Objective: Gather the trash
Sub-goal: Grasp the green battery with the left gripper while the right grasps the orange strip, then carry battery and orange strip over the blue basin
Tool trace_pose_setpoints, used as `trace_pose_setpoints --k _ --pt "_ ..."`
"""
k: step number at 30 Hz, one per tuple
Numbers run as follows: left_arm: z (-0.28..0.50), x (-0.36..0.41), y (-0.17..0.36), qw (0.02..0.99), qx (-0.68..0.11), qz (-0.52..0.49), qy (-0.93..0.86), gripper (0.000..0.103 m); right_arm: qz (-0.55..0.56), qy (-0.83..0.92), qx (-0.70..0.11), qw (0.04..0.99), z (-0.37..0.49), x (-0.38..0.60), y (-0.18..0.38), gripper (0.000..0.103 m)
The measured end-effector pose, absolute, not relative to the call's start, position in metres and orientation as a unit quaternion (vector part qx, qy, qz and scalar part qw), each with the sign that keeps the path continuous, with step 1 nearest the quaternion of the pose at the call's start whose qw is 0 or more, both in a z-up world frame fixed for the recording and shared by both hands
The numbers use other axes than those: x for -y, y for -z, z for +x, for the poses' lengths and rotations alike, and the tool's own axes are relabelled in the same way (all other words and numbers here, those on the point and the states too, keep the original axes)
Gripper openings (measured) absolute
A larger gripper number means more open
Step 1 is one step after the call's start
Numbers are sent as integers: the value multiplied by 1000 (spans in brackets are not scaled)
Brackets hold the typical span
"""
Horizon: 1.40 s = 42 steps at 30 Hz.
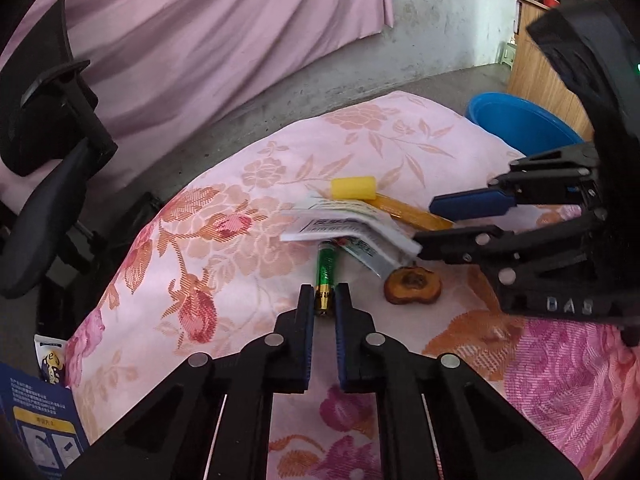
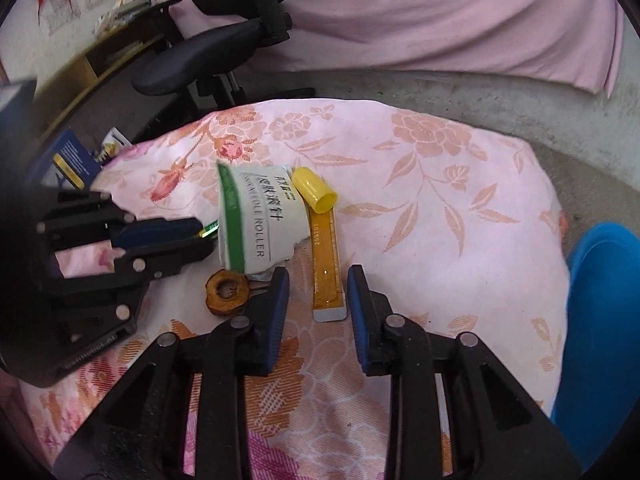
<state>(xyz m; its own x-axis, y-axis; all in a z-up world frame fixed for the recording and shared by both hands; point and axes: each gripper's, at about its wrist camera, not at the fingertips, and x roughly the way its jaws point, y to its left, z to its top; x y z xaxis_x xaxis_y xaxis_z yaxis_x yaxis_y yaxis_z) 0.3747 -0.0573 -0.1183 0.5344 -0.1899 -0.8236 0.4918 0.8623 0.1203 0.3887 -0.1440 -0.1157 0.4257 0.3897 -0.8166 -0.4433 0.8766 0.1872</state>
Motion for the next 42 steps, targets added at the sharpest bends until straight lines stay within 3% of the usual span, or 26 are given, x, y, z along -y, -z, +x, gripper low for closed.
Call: trace_pose_setpoints --k 2,19,28,34,42 --pt "372 57 117 860 -441 169 192 7 -15 -246 -479 843 391 149 117 42" --pt "315 48 89 888 -431 -50 153 7 -18 -246 -391 887 331 176 80 42" --pt "272 92 32 946 -269 12 178 7 38 -243 -239 939 288 211 44 42" --pt "248 116 4 967 -169 50 186 7 20 -198 -139 970 257 237 24 42" --pt "228 154 -32 973 -76 74 207 7 34 -114 -8 993 221 292 -8 42"
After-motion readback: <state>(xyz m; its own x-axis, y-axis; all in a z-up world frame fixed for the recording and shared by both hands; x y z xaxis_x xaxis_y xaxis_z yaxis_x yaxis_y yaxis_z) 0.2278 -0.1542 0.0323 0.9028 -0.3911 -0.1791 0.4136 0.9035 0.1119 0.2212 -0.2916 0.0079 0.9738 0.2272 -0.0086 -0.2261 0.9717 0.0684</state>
